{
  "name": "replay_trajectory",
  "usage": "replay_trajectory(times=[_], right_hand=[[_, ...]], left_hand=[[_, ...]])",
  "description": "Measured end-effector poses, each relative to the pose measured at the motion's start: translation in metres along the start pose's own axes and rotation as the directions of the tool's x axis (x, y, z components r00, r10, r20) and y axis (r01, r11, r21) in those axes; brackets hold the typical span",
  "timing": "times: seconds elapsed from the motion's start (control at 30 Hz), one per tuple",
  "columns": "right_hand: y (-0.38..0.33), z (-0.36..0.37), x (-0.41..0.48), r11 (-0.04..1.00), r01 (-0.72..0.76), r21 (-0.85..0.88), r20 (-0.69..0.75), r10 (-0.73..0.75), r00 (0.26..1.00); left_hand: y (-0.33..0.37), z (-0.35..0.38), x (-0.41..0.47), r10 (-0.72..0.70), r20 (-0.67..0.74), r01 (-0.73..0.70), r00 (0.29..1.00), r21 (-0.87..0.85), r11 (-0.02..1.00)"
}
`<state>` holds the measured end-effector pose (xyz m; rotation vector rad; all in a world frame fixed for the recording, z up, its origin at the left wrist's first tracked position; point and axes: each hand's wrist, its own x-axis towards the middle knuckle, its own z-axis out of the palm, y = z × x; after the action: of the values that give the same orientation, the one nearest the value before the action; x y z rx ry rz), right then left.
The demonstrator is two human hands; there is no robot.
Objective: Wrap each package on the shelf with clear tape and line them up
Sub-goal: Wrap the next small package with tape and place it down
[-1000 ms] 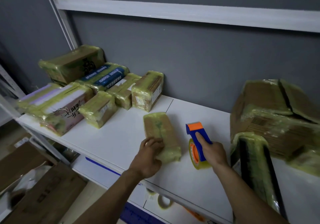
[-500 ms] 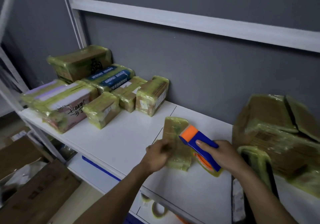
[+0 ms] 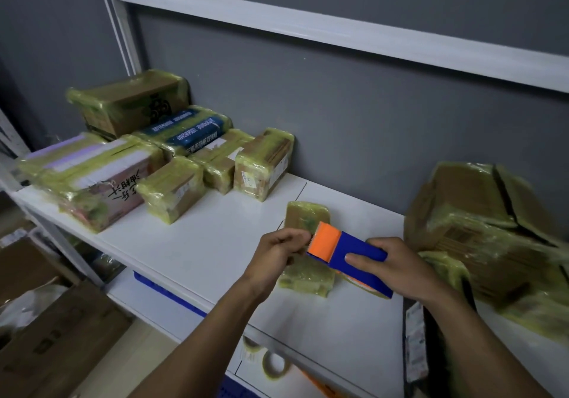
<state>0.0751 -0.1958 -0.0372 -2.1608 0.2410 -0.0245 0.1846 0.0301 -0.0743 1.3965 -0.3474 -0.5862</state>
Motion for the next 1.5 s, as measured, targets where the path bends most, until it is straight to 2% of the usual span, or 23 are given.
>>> replay_trajectory(times=[0.2, 0.43, 0.6, 0.7, 0.87, 1.0, 1.07, 1.23, 1.4, 1.5], right_hand=[[-0.009, 0.003, -0.004, 1.000, 0.017, 0.025, -0.009, -0.016, 1.000], [-0.018, 0.009, -0.006, 1.000, 0.026, -0.010, -0.035, -0.026, 0.999], [-0.028, 0.011, -0.003, 0.987, 0.004, -0.159, -0.064, -0.014, 0.998], [-0.037, 0.007, -0.001, 0.982, -0.032, -0.187, -0.062, 0.020, 0.998], [-0.036, -0.001, 0.000, 0.970, -0.037, -0.239, -0.080, 0.018, 0.997], [-0.031, 0.003, 0.003, 0.948, -0.058, -0.313, -0.070, 0.038, 0.997], [-0.026, 0.006, 0.004, 0.947, -0.048, -0.318, -0.073, 0.026, 0.997], [-0.022, 0.008, 0.003, 0.943, -0.054, -0.327, -0.059, 0.036, 0.998], [-0.024, 0.014, 0.005, 0.894, -0.054, -0.445, -0.020, 0.051, 0.999], [-0.024, 0.010, 0.004, 0.863, -0.089, -0.498, -0.006, 0.100, 0.995]], left_hand=[[0.008, -0.001, 0.001, 0.064, -0.092, -0.059, 0.994, 0.046, 0.997], [0.016, -0.011, 0.003, 0.147, -0.050, -0.135, 0.988, 0.188, 0.973], [0.016, -0.023, 0.012, 0.147, -0.107, -0.120, 0.983, 0.222, 0.968], [0.018, -0.030, 0.015, 0.141, -0.118, -0.108, 0.983, 0.250, 0.962], [0.009, -0.056, 0.011, 0.144, -0.242, -0.099, 0.959, 0.190, 0.977], [-0.009, -0.053, 0.001, 0.055, -0.219, -0.053, 0.974, 0.017, 0.998], [-0.017, -0.050, -0.002, 0.055, -0.214, -0.059, 0.975, -0.012, 0.998], [-0.028, -0.051, -0.004, 0.071, -0.250, -0.067, 0.966, 0.024, 0.997], [-0.040, -0.062, -0.003, 0.026, -0.332, -0.009, 0.943, 0.053, 0.999], [-0.044, -0.070, 0.000, -0.032, -0.309, 0.060, 0.951, 0.082, 0.995]])
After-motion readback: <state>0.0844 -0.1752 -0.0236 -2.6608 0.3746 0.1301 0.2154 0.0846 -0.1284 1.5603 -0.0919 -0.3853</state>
